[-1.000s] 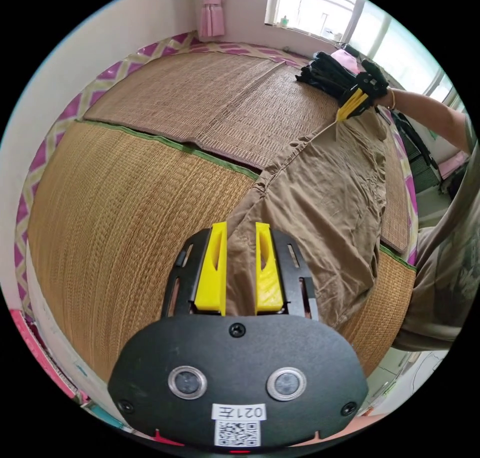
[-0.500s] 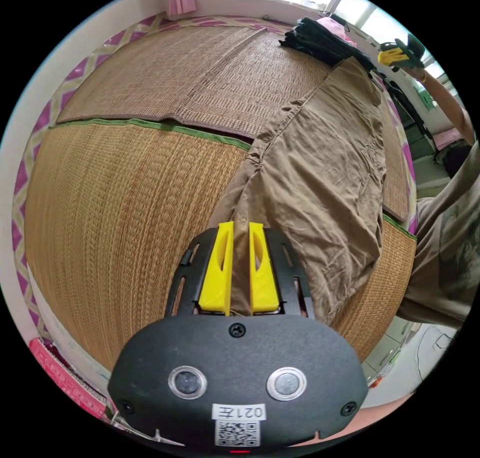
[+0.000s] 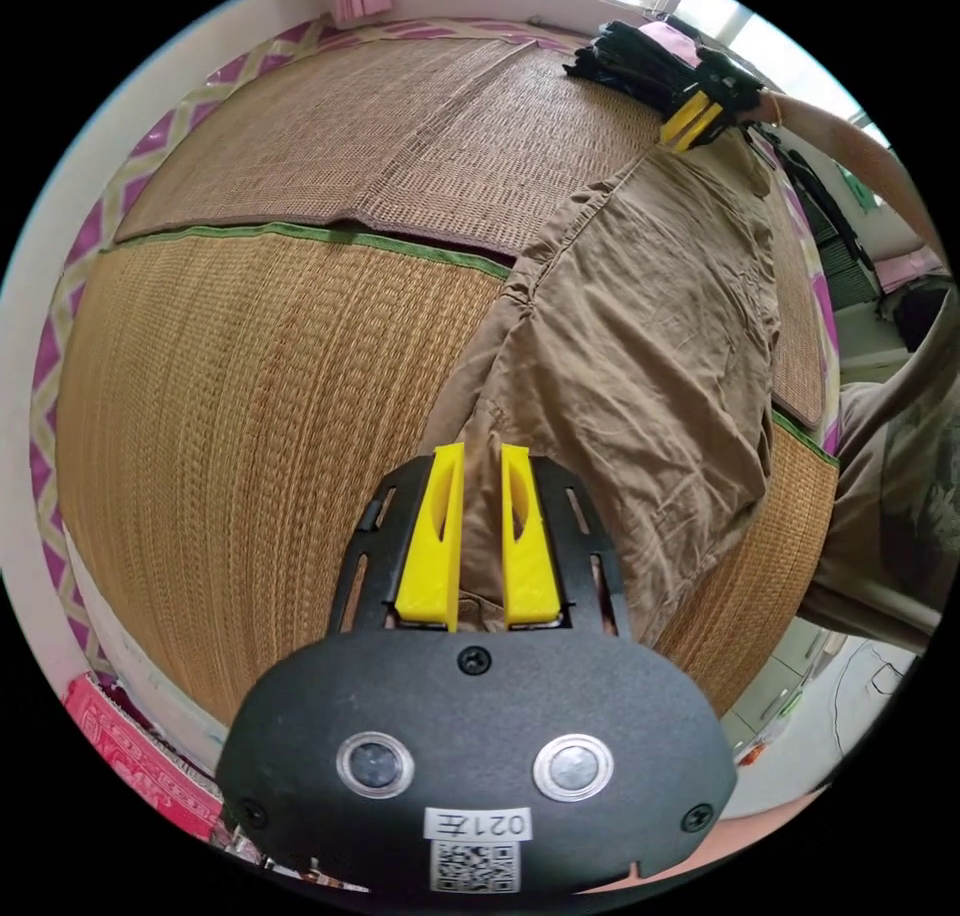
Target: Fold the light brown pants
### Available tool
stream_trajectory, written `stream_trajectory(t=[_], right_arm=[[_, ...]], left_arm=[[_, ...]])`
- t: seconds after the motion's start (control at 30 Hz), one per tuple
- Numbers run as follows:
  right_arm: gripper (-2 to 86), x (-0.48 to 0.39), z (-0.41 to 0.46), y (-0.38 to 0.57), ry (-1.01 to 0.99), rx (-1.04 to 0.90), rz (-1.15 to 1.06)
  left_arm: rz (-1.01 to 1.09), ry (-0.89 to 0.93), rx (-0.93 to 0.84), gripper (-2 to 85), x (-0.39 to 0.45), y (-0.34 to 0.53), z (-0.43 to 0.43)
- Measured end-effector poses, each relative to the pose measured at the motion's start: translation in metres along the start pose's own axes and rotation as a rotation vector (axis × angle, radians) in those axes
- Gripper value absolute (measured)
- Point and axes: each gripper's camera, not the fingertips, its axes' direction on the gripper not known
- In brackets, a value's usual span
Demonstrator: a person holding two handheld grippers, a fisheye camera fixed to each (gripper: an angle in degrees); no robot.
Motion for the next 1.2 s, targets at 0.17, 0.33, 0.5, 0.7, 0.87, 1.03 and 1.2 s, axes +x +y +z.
stream_trajectory(t=[0.17,0.33,0.5,0.7,0.87,1.03,1.2], right_arm=[[5.9,0.017,0.009,-0.017,-0.023,-0.052,-0.030],[-0.2,0.016,-0.021,-0.011,-0.009,-0.011,-0.059],[-0.7,0.013,-0.067,0.016,-0.013,0.079,-0.035],[-0.8,-0.044,-0.161,0.087,0.013,0.211,-0.058],[-0.8,-0.148,-0.214,0.162,-0.035,0.263,-0.067],[-0.8,-0.269,-0.183,0.217,-0.228,0.224,-0.015],[-0.9,-0.339,-0.082,0.234,-0.391,0.100,0.137]], left_arm=[[0.029,-0.002,-0.029,4.2,-0.007,-0.001,0.023],[0.041,-0.015,-0.015,-0.4,-0.012,0.009,0.038],[0.032,-0.026,0.057,-0.9,-0.012,0.039,0.042],[0.052,-0.085,0.208,-1.0,0.040,0.117,0.008],[0.014,-0.021,0.267,-1.0,0.125,0.213,0.005],[-0.145,0.175,0.225,-1.0,0.219,0.312,0.079],[-0.538,0.374,0.158,-0.9,0.294,0.413,0.244]])
